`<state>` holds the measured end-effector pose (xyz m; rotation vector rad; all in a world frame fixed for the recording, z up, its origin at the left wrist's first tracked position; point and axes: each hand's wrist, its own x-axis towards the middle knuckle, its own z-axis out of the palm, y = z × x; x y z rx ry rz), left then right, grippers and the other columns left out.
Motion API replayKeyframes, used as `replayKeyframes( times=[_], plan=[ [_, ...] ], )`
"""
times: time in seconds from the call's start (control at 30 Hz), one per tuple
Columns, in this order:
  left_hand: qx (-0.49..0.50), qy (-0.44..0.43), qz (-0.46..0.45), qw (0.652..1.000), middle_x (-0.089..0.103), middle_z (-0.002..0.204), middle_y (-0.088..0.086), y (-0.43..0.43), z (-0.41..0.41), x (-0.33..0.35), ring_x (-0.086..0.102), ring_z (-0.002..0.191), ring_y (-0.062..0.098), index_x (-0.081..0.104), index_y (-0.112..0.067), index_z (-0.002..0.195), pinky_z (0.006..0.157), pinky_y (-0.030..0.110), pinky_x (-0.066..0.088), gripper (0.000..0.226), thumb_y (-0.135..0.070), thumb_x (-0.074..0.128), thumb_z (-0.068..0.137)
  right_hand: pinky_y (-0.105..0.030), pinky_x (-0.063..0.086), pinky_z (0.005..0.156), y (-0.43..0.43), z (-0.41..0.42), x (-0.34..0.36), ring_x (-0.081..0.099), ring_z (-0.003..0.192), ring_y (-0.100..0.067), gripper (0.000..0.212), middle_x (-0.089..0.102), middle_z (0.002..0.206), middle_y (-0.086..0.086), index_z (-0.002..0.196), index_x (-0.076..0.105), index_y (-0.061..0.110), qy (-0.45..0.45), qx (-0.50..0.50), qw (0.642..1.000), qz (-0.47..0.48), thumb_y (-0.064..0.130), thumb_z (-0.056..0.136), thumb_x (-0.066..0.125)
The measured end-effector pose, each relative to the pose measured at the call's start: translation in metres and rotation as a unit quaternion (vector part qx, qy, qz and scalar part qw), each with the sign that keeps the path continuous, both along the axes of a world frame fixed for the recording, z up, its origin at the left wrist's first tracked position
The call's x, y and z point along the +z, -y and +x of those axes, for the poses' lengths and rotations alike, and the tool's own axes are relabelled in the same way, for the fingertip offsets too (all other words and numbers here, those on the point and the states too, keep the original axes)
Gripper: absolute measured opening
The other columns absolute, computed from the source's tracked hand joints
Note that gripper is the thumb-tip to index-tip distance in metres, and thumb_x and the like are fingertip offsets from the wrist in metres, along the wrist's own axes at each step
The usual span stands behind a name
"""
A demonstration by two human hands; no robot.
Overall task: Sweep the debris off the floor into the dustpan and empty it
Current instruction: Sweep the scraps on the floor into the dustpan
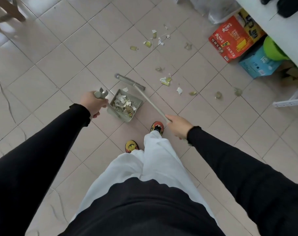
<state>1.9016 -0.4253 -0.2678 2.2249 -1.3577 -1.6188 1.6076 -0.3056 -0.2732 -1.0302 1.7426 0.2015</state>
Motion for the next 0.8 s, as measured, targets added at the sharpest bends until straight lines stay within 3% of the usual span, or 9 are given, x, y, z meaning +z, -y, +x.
replayKeyframes(
  times=[0.1, 0.2, 0.33, 0.43, 0.53, 0.8],
  plan=[
    [0.001, 0.005, -0.003, 1.0, 0.065, 0.097, 0.011, -0.003, -0.001, 0.0, 0.042, 0.052, 0.017, 0.061, -0.009, 0.109, 0.044, 0.023, 0.035, 0.016, -0.015, 0.059, 0.095, -0.025, 0.029, 0.049, 0.018, 0.018, -0.019, 0.041, 0.06, -0.017, 0.039, 0.05, 0.084, -0.004, 0.134, 0.049, 0.008, -0.027, 0.053, 0.998, 0.036, 0.008, 0.099, 0.032],
    [0.006, 0.005, -0.006, 1.0, 0.066, 0.099, 0.011, -0.004, 0.0, -0.001, 0.042, 0.052, 0.017, 0.061, -0.01, 0.109, 0.045, 0.024, 0.036, 0.014, -0.015, 0.058, 0.096, -0.025, 0.035, 0.042, 0.016, 0.009, -0.004, 0.043, 0.055, -0.018, 0.037, 0.05, 0.079, -0.005, 0.131, 0.053, 0.005, -0.004, 0.077, 0.995, 0.07, 0.009, 0.099, 0.033],
    [0.009, 0.003, -0.008, 1.0, 0.069, 0.105, 0.014, -0.008, 0.006, -0.002, 0.044, 0.054, 0.018, 0.062, -0.014, 0.1, 0.049, 0.026, 0.038, 0.007, -0.017, 0.059, 0.095, -0.025, 0.034, 0.04, -0.013, -0.037, 0.034, 0.043, 0.054, -0.019, 0.039, 0.047, 0.077, -0.006, 0.132, 0.057, 0.021, 0.045, 0.019, 0.997, 0.058, 0.015, 0.097, 0.038],
    [0.012, 0.003, -0.012, 1.0, 0.071, 0.11, 0.017, -0.014, 0.008, -0.002, 0.045, 0.055, 0.018, 0.063, -0.017, 0.098, 0.049, 0.026, 0.038, 0.007, -0.018, 0.059, 0.093, -0.025, 0.039, 0.04, -0.025, -0.049, 0.039, 0.044, 0.054, -0.016, 0.051, 0.051, 0.079, 0.0, 0.147, 0.044, 0.033, 0.043, -0.009, 0.998, 0.046, 0.019, 0.098, 0.04],
    [0.019, 0.004, -0.011, 1.0, 0.071, 0.113, 0.02, -0.02, 0.016, 0.002, 0.044, 0.054, 0.019, 0.065, -0.009, 0.109, 0.047, 0.025, 0.037, 0.02, -0.016, 0.058, 0.091, -0.027, 0.041, 0.043, -0.012, -0.041, 0.022, 0.046, 0.057, -0.018, 0.054, 0.053, 0.08, 0.003, 0.152, 0.038, 0.031, 0.037, -0.039, 0.998, 0.011, 0.02, 0.099, 0.04],
    [0.047, 0.016, 0.002, 0.999, 0.071, 0.113, 0.022, -0.039, 0.064, 0.017, 0.039, 0.052, 0.019, 0.064, -0.005, 0.114, 0.048, 0.025, 0.032, 0.024, -0.012, 0.061, 0.092, -0.035, 0.046, 0.054, 0.015, -0.012, -0.005, 0.048, 0.063, -0.026, 0.053, 0.055, 0.083, -0.006, 0.151, 0.039, 0.024, 0.039, -0.047, 0.998, -0.008, 0.015, 0.099, 0.036]
  ],
)
